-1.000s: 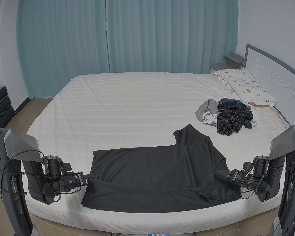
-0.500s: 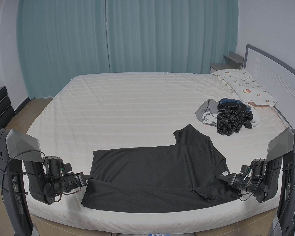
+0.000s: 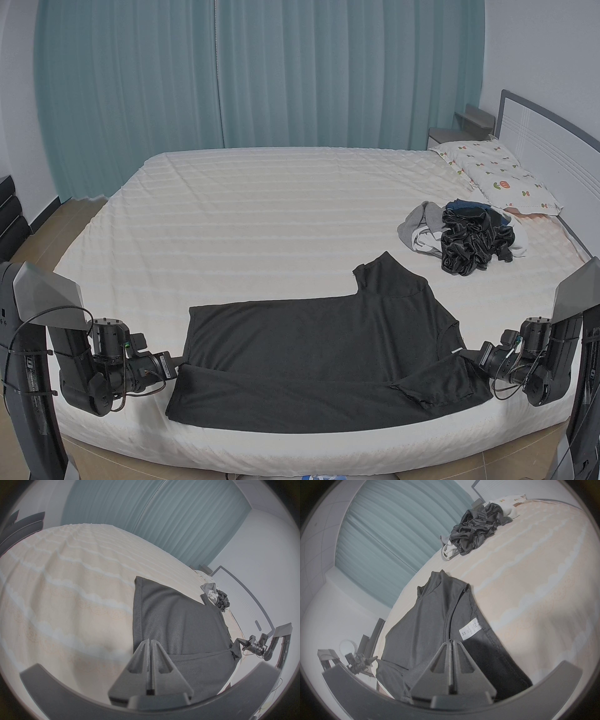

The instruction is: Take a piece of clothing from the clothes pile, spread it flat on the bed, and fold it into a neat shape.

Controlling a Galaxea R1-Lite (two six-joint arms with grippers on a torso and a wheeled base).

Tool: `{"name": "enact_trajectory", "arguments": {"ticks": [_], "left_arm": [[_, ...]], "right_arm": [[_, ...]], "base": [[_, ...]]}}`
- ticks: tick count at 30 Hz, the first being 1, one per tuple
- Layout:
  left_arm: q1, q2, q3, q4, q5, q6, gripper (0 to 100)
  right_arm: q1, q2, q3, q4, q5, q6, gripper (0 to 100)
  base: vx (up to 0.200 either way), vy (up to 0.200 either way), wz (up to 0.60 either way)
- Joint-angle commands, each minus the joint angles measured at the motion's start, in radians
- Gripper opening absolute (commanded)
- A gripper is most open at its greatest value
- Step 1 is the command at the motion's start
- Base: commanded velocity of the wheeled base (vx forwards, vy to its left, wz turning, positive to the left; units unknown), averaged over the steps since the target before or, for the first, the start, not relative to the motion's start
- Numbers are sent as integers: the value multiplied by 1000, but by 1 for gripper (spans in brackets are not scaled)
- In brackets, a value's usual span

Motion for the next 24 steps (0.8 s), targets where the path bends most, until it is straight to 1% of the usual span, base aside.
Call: {"name": "enact_trajectory", "arguments": {"ticks": [1, 12, 16, 18, 24], "left_arm": [[0, 13, -5, 0, 1, 1, 0], [3, 32, -14, 0, 3, 3, 0], [2, 40, -28, 0, 30, 1, 0], [3, 53, -41, 0, 56, -1, 0], [0, 55, -34, 0, 56, -2, 0]], "right_arm": [[-14, -26, -13, -8, -1, 6, 0], [-22, 32, -45, -8, -1, 8, 0], [-22, 38, -47, -8, -3, 9, 0], [-22, 48, -52, -8, -3, 9, 0], [-14, 66, -50, -8, -3, 6, 0]], "base": [[0, 0, 0], [0, 0, 0], [0, 0, 0], [0, 0, 0], [0, 0, 0]]}}
